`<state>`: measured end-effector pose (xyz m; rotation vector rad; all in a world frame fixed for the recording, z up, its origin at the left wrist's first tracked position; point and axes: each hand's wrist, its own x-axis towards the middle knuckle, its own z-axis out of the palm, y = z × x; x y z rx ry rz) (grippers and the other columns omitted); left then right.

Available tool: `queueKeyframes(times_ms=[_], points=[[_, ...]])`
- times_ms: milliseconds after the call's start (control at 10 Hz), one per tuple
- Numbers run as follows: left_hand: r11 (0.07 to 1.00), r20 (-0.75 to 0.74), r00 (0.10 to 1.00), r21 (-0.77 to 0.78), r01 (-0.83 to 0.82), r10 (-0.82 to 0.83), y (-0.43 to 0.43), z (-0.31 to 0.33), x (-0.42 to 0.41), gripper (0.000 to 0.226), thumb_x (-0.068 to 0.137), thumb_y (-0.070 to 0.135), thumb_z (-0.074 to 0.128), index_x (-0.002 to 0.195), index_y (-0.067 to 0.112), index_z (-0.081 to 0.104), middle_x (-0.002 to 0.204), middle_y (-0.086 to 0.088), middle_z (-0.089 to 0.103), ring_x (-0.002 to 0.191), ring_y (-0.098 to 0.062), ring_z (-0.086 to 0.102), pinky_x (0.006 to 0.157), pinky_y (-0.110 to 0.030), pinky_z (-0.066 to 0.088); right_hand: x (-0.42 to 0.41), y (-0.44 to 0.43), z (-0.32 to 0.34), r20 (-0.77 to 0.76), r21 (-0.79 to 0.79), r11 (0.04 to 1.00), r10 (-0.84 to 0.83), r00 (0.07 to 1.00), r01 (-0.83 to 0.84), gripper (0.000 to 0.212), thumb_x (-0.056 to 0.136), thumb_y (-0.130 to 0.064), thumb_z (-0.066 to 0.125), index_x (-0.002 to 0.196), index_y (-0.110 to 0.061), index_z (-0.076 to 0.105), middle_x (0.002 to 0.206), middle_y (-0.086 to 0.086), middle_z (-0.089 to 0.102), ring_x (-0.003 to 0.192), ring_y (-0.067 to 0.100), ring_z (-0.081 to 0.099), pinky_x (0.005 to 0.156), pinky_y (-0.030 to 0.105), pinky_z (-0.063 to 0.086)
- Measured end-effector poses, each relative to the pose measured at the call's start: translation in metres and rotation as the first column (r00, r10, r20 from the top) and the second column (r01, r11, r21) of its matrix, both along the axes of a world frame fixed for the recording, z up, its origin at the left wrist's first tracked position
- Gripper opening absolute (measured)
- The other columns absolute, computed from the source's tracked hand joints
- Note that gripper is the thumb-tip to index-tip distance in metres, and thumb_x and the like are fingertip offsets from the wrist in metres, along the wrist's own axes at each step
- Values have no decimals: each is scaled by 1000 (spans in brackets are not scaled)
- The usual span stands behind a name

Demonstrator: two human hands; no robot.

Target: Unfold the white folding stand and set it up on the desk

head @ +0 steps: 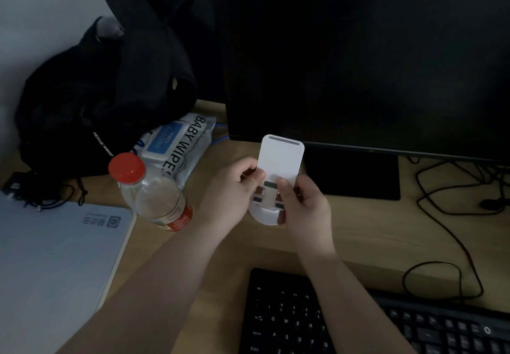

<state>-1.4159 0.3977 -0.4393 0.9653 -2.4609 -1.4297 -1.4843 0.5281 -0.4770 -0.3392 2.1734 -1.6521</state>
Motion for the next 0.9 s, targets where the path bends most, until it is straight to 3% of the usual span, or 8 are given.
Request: queueKeyframes(times_ms=[100,300,400,600,700,800,900], points=[[999,-13,999,14,-52,52,8,-6,3,16,105,36,54,94,31,65,85,10,72,76,-1,69,61,-21,48,-8,6,6,24,33,995,95,995,-96,23,103,-22,63,83,-10,64,70,4,67,52,5,61,45,16,47],[982,-74,979,-14,-191,189,27,-16,6,15,104,37,54,91,42,61,91,11,74,85,-6,71,76,-40,59,-24,10,12,46,96,975,198,979,-202,28,103,-24,63,89,0,64,72,4,66,49,2,60,45,16,47],[985,-60,984,23,-168,169,22,-14,6,18,104,36,55,93,29,68,88,6,76,82,-12,74,75,-46,60,-19,9,10,32,89,981,170,985,-172,28,103,-23,62,87,0,62,69,2,62,49,3,58,44,15,45],[994,1,994,0,-112,112,15,-6,4,21,105,33,54,94,22,68,81,4,71,69,-9,63,58,-26,41,-19,9,12,1,140,976,170,985,-169,26,102,-31,63,90,-8,67,74,4,69,55,16,65,51,23,53],[993,72,993,-84,-83,89,15,-3,1,20,105,34,53,96,21,65,81,3,67,66,-10,60,53,-24,36,-19,10,15,-24,192,965,187,982,-179,22,100,-31,66,94,-11,71,80,3,74,65,20,74,56,23,57],[977,73,991,-189,-99,115,19,0,1,16,103,31,57,115,23,64,103,3,69,81,-10,64,58,-20,41,-23,15,20,-61,249,950,206,977,-185,18,99,-30,68,98,-13,72,86,-2,74,76,15,75,62,19,57],[940,38,985,-306,-148,167,23,13,5,31,100,33,62,127,21,57,114,1,62,91,-13,62,69,-23,42,-26,22,32,-126,288,947,186,974,-143,17,98,-29,69,96,-12,71,86,-4,72,78,11,69,64,16,49]])
